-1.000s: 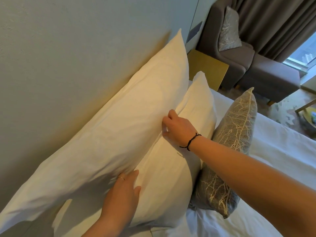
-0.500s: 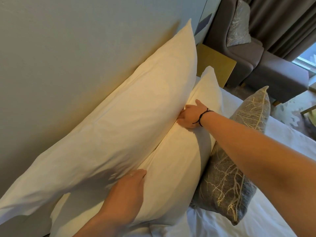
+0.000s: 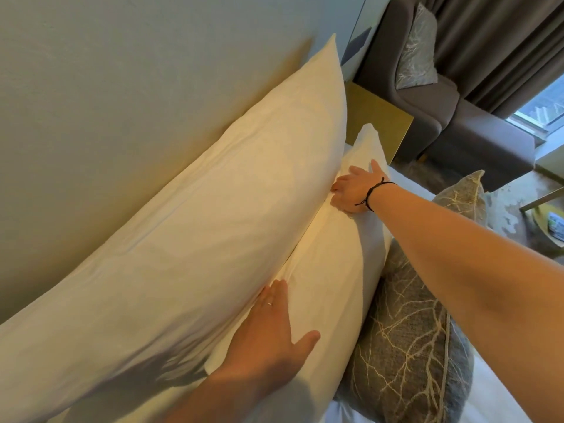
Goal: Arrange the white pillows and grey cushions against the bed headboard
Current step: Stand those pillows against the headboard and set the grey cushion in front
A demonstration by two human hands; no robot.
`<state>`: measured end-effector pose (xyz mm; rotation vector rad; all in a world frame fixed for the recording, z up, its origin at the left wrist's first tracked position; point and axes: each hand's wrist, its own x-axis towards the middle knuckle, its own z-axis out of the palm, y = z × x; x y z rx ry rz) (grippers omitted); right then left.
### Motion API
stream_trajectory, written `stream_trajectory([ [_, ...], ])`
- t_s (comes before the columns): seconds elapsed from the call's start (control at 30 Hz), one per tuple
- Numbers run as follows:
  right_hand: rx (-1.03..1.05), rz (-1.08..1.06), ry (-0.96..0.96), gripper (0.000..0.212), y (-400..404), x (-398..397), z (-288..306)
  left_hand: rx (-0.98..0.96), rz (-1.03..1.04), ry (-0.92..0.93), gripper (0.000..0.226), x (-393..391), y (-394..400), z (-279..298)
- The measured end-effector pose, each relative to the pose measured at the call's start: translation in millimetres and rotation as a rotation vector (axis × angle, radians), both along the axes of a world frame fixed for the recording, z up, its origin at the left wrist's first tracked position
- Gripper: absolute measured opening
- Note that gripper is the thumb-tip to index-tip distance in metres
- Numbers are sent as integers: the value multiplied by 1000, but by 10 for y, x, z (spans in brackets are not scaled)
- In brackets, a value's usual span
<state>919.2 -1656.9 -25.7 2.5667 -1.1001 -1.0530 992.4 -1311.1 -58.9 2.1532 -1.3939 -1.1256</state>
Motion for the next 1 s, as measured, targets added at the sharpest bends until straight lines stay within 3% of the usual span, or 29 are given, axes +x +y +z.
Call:
stream_trajectory([
  [0.17,-116,-116,10,56,-94,77,-36,28,2,-55,111,38,14,7],
  [0.27,-192,-141,-100,59,-121,36,31,8,-1,-148,116,57,145,43],
  [0.37,-100,-199,-251,59,-118,-132,324,-87,-41,-250,128,69,343,165],
  [0.47,-54,-311,-646,51,54,-697,772,-235,-73,-310,118,66,500,189],
  [0.53,-207,-463,-1015,47,377,-1265,1011,-93,-45,-198,116,105,568,239],
  [0.6,-295,-756,-1410,46,873,-1755,1066,-6,-76,-243,102,155,621,203],
  [0.67,-71,-1115,-1689,46,1424,-2034,793,10,-106,-309,91,158,623,190],
  [0.77,365,-1346,-1718,51,2211,-1999,229,45,-77,-350,80,97,604,229],
  [0.87,345,-1337,-1770,66,2598,-1748,-32,50,-52,-367,75,56,653,288],
  [1.0,220,-1168,-1618,78,2635,-1475,-129,-116,-25,-335,50,-23,584,472],
])
